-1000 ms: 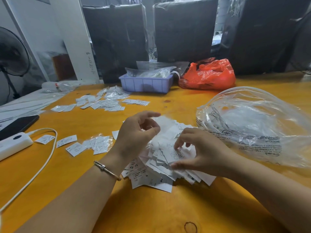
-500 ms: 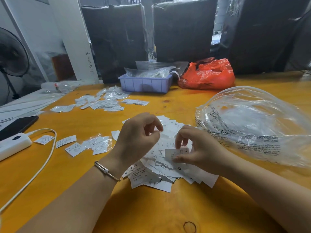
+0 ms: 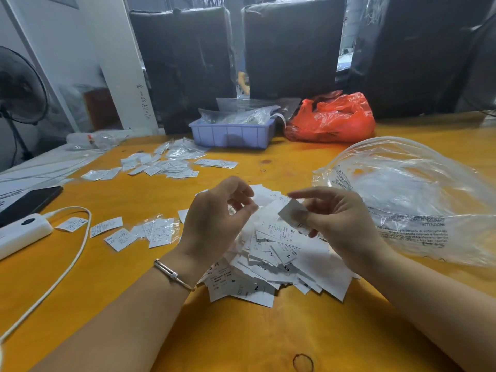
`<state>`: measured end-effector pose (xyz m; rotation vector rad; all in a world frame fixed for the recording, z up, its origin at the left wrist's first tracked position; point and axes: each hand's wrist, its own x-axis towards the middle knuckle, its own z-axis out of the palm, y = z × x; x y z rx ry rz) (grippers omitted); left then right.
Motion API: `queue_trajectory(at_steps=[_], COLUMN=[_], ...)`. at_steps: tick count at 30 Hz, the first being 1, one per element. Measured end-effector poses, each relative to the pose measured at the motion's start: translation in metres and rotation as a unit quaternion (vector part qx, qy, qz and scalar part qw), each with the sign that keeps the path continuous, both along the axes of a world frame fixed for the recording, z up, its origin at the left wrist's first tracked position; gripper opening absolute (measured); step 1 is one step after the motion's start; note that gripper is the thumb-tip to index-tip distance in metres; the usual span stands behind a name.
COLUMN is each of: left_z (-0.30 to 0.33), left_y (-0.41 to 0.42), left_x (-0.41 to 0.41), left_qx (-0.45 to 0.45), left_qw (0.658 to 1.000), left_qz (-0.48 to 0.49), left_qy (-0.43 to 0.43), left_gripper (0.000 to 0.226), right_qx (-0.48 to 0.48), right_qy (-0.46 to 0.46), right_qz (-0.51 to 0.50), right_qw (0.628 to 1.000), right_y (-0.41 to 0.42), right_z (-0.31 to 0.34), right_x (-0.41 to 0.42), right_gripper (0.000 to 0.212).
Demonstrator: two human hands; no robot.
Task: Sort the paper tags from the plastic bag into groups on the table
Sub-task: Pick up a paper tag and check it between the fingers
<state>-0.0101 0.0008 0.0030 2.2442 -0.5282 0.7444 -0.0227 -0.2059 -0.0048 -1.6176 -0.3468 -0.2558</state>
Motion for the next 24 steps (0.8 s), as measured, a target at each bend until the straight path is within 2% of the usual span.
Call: queue_trajectory(at_steps=[4, 6, 10, 14, 19, 24], left_z=[0.002, 0.004, 0.006, 0.006, 0.006, 0.005], left_y=[-0.002, -0.004, -0.006, -0.006, -0.007, -0.009], left_x=[-0.003, -0.004, -0.007, -0.008, -0.008, -0.01], left_qx=[0.011, 0.02, 0.049, 0.05, 0.05, 0.053], left_qw=[1.0, 0.999, 0.996, 0.997, 0.997, 0.996], left_qz=[-0.007, -0.015, -0.016, -0.019, -0.028, -0.037], left_qy=[-0.024, -0.039, -0.066, -0.059, -0.058, -0.065], left_gripper=[0.018, 0.018, 0.016, 0.015, 0.014, 0.013], right_qx=[0.033, 0.027, 0.005, 0.048, 0.058, 0.093], right_qy=[-0.005, -0.002, 0.041, 0.077, 0.079, 0.087], right_qz=[-0.015, -0.019, -0.01, 0.019, 0.021, 0.051], right_qw=[0.999, 0.999, 0.999, 0.996, 0.995, 0.991], right_y=[0.003, 0.003, 0.002, 0.001, 0.002, 0.005], right_z=[0.004, 0.007, 0.007, 0.013, 0.017, 0.014], right_x=[-0.004, -0.005, -0.006, -0.006, -0.006, -0.007], right_gripper=[0.031, 0.025, 0.033, 0.03, 0.035, 0.02])
